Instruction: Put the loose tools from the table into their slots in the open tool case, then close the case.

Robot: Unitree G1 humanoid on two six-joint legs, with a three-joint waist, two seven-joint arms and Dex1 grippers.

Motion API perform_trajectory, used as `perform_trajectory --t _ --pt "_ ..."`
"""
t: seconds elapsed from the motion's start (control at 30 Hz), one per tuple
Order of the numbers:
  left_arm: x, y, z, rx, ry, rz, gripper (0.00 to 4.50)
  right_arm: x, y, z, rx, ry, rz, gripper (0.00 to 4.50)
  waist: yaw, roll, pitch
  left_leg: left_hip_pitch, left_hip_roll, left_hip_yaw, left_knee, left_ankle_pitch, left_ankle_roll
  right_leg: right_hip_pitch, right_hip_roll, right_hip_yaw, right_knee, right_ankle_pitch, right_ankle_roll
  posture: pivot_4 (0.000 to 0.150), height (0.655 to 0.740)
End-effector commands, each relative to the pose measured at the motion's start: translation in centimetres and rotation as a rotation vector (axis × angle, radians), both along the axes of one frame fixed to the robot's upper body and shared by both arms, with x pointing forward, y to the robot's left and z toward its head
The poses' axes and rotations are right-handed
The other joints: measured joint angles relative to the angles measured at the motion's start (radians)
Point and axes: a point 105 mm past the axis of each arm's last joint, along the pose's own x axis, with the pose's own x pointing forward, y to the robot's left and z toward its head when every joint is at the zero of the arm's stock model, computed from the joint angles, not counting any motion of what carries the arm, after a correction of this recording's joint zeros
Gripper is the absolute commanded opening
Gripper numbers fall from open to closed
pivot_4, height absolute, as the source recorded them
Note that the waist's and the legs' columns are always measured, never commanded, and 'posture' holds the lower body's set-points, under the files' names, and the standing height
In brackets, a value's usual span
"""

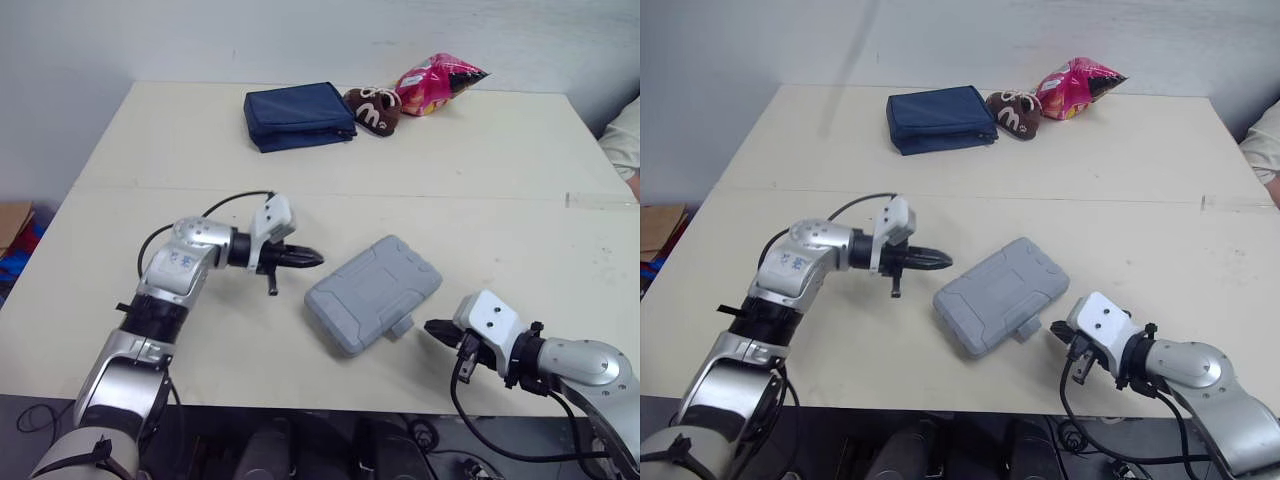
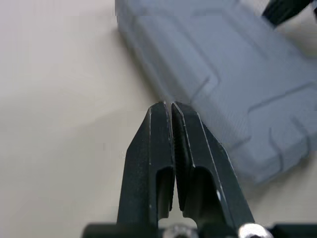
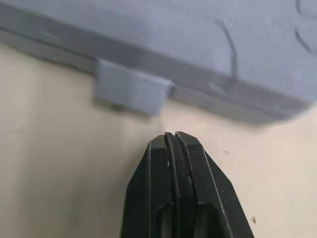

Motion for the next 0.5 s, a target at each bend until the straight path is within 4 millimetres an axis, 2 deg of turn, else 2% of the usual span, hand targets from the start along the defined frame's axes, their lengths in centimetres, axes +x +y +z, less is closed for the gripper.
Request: perform_trajectory --t 0.03,0.13,0.27,0.5 --pt "-0.2 -1.4 -0.9 0.056 -0.044 -0.054 0.10 0.1 1.1 0.4 0.040 0.000 0.005 0.00 -0.002 0.000 0.000 0.000 0.000 0.000 0.000 0.000 0.000 0.000 0.000 0.000 0.000 0.000 0.000 0.150 0.7400" --pt "0.3 -2.7 -3.2 0.162 -0.063 -0.068 0.10 0.1 2.0 -0.6 0.034 0.044 0.015 0.00 -0.002 0.000 0.000 0.000 0.000 0.001 -0.001 0.000 0.000 -0.001 0.001 0.001 0.000 0.000 0.000 0.150 0.7400" --pt "0.2 -3.4 -4.8 0.246 -0.112 -0.112 0.10 0.9 2.5 -1.3 0.033 0.052 -0.001 0.00 -0.002 -0.001 -0.001 0.001 0.000 0.001 0.001 0.000 0.000 0.000 0.000 0.001 0.001 0.000 0.000 0.150 0.7400" --pt "-0.2 -4.1 -5.7 0.255 -0.108 -0.143 0.10 1.5 3.2 -1.5 0.071 0.046 -0.012 0.00 0.000 -0.003 -0.003 0.003 0.000 0.001 0.003 -0.001 0.001 0.001 -0.001 0.002 0.002 0.000 0.000 0.150 0.7400"
